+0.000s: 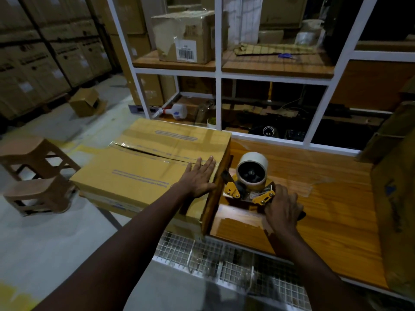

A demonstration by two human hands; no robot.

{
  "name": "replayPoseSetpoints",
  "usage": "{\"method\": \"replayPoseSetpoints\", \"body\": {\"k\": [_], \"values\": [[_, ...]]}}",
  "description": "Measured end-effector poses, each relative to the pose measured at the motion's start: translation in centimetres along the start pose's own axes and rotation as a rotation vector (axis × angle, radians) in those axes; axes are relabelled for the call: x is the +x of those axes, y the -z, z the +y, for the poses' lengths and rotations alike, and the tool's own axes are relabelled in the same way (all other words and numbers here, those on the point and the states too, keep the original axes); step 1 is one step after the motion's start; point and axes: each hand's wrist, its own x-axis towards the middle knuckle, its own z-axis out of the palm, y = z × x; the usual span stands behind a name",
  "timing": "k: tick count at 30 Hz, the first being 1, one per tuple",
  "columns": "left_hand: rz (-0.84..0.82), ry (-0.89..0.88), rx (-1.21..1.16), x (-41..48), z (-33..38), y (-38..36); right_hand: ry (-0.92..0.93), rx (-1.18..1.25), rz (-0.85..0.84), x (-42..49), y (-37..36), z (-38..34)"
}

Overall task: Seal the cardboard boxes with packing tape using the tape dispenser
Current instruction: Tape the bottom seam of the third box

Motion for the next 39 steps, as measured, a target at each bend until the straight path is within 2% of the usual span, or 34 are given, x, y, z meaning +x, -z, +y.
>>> {"method": "replayPoseSetpoints", "body": {"k": [8, 13, 15, 18, 20, 28, 36, 39], "values": [[-0.005, -0.014, 0.051, -0.1, 0.4, 0.2, 0.112, -0.070, 0.006, 2.1, -0.6, -3.2], [-0.021, -0.016, 0.041, 0.2, 0.4, 0.3, 0.179, -0.146, 0.048, 4.2, 2.4, -5.8], [-0.030, -0.013, 0.046, 0.0, 0.3, 0.2, 0.147, -0.118, -0.027, 4.7, 2.5, -5.5], [-0.029, 0.000, 0.083, 0.0, -0.1, 0.0, -0.052, 0.130, -0.212, 2.8, -1.3, -4.6], [-0.024, -0.002, 0.078, 0.1, -0.4, 0.0, -0.113, 0.202, -0.244, 1.6, -3.5, -4.4], [-0.004, -0.002, -0.013, -0.1, -0.4, 0.2, -0.055, 0.176, -0.068, -1.1, -2.9, -4.0], [-0.005, 0.013, -0.018, -0.2, -0.5, 0.2, -0.001, 0.161, 0.008, -1.8, -2.1, -2.7], [-0.012, 0.023, 0.021, -0.1, -0.9, -0.2, 0.124, 0.016, -0.001, -3.6, -2.4, -1.3]]}}
